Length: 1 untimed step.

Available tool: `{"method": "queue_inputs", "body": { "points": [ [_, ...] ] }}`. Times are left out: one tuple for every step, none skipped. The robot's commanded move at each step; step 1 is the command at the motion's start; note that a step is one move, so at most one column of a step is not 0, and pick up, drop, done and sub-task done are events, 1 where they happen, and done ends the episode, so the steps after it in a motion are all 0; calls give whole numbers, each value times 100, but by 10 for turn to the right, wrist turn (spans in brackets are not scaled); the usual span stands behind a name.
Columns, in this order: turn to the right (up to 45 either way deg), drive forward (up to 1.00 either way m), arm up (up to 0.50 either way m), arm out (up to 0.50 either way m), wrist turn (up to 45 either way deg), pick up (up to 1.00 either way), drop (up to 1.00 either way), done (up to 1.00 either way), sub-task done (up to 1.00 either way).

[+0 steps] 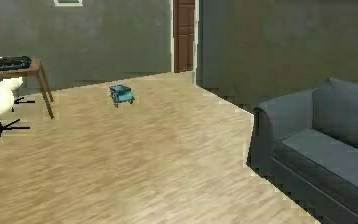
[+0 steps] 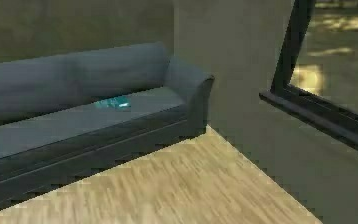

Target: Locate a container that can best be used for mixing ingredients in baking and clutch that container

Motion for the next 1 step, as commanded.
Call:
{"method": "queue_inputs", "body": {
  "points": [
    [-270,0,0,0,0,0,0,0,0]
  ]
}}
